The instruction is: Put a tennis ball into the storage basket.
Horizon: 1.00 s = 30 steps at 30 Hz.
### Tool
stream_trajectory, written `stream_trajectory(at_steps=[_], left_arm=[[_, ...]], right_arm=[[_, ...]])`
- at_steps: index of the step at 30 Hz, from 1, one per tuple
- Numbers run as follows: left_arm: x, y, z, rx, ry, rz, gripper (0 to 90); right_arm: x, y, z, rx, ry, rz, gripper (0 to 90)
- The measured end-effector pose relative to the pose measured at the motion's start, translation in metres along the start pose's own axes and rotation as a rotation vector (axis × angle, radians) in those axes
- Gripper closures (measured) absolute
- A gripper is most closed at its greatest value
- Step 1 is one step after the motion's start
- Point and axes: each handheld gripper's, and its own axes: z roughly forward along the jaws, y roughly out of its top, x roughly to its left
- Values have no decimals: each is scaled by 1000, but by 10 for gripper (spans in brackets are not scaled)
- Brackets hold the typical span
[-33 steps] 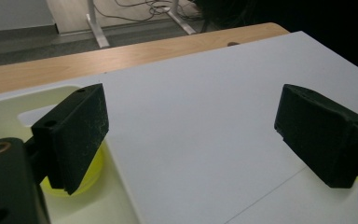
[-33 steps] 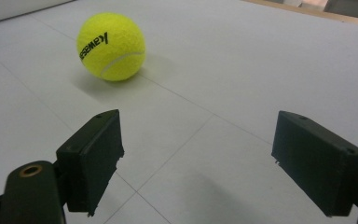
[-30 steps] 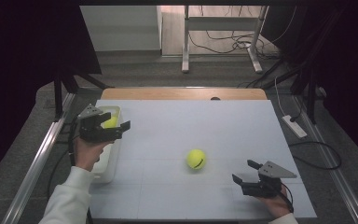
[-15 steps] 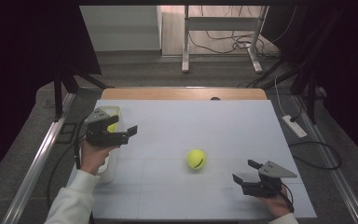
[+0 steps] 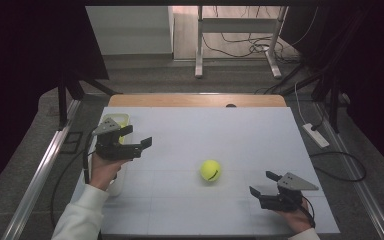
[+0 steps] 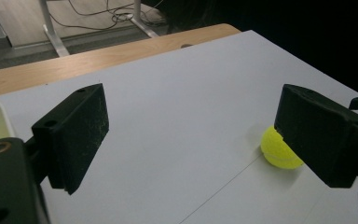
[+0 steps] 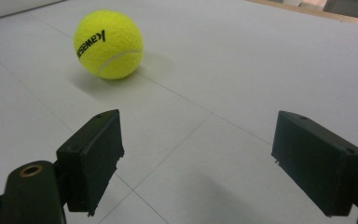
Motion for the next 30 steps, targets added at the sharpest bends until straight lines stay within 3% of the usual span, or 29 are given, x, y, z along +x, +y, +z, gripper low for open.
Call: stream_trajectory(at_steps=[12, 17, 30], left_arm=[[-10, -1, 9, 21, -20, 19, 108], [-16, -3, 18, 50, -19, 46, 109], [-31, -4, 34, 65, -61, 67, 109]], right_arm=[[0, 0, -1, 0, -1, -1, 158], [0, 0, -1, 0, -1, -3, 158], [0, 0, -1, 1, -3, 0, 158]])
